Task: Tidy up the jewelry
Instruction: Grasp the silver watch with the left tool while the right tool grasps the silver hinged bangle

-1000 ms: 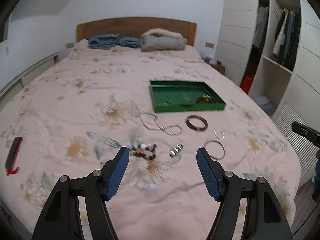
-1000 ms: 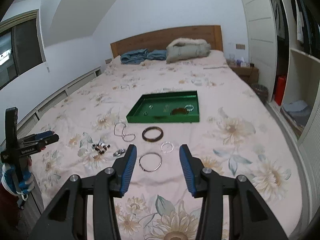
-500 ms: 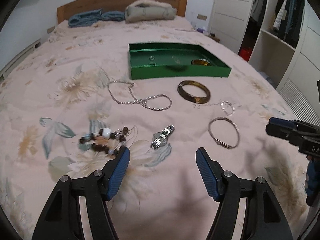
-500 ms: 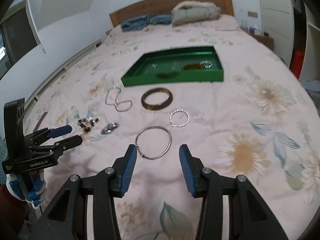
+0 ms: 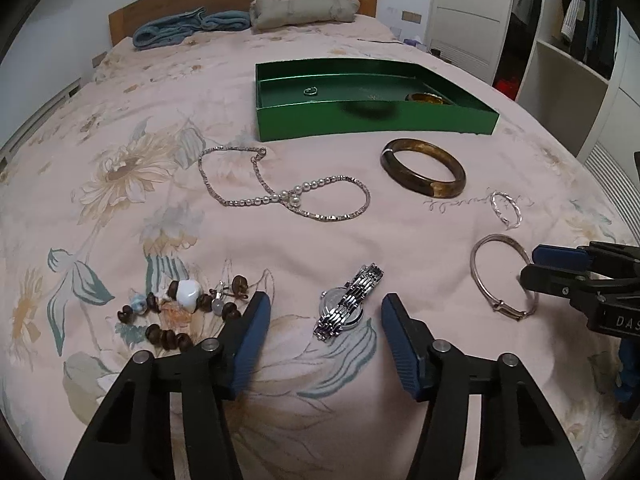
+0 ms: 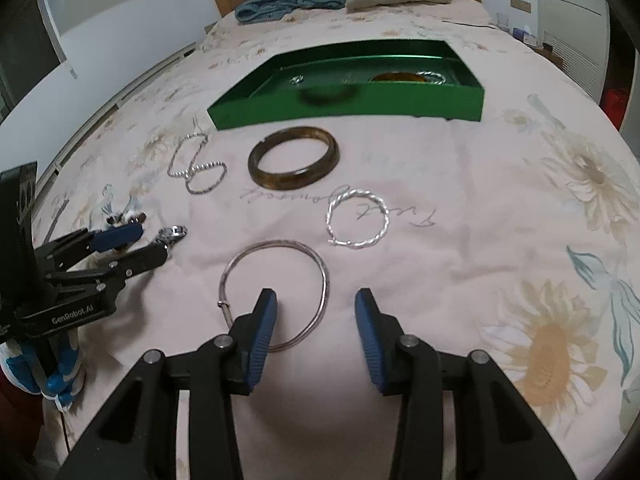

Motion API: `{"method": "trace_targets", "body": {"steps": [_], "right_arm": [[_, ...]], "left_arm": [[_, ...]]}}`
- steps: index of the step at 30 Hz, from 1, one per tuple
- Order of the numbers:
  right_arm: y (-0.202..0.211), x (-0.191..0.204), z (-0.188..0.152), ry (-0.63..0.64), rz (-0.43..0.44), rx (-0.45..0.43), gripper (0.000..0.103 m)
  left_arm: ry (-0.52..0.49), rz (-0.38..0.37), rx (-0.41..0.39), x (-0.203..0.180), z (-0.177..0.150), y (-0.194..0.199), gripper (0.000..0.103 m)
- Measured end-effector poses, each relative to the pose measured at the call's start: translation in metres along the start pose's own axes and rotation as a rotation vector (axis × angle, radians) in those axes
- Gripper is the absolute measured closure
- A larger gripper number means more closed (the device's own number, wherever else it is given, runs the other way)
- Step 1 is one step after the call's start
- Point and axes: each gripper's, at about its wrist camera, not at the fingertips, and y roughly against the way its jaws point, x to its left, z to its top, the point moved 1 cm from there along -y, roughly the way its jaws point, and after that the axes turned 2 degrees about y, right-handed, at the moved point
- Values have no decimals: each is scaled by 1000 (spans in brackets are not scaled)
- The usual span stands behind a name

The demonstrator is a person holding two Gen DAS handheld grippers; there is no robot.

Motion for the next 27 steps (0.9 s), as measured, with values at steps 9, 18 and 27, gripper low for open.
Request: {"method": "trace_targets", "body": {"steps": [9, 18, 27], "right_arm": [[-13, 6, 4, 98, -16, 66, 71], [-21, 10, 8, 149, -21, 100, 72], [-25, 14, 8, 175, -26, 108, 75]], "left_arm": [[-28, 16, 0, -6, 1, -8, 50], [-23, 6, 2, -6, 1, -12, 50], [-17, -8, -2, -3, 1, -14, 50]]}}
